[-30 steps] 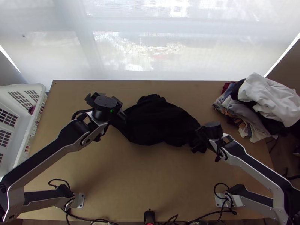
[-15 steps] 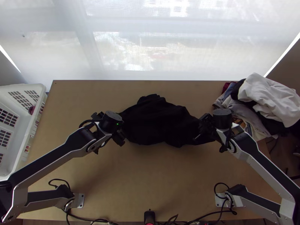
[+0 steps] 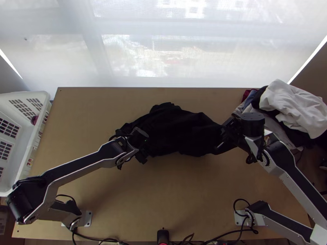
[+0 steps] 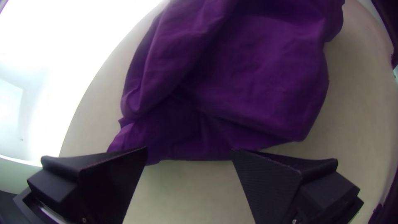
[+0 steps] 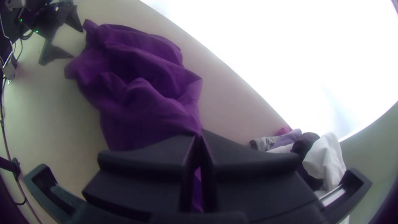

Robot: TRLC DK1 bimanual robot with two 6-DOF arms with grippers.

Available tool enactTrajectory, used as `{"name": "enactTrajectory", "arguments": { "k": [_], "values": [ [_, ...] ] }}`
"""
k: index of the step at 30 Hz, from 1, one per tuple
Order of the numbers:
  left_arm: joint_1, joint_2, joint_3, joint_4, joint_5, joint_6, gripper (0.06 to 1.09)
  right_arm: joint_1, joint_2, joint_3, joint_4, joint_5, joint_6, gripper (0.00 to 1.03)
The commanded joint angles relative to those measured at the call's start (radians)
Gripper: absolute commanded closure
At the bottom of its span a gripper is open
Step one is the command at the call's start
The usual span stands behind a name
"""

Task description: Fold the t-shirt

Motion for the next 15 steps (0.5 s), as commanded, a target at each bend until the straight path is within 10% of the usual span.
{"name": "enactTrajectory", "arguments": {
  "k": [1, 5, 12, 15],
  "values": [
    [-0.020, 0.121, 0.008, 0.089, 0.003, -0.025, 0.10, 0.001, -0.013, 0.027, -0.040, 0.002, -0.014, 1.00],
    [-0.022, 0.181, 0.007, 0.119, 0.006, -0.029, 0.16, 0.001, -0.017, 0.030, -0.050, 0.002, -0.014, 1.00],
    [0.039, 0.241, 0.068, 0.111, 0.161, -0.020, 0.99, 0.000, -0.031, 0.044, -0.074, 0.002, -0.011, 1.00],
    [0.056, 0.225, 0.102, 0.080, 0.161, -0.017, 1.05, -0.002, -0.039, 0.056, -0.086, 0.003, -0.012, 1.00]
  ]
}}
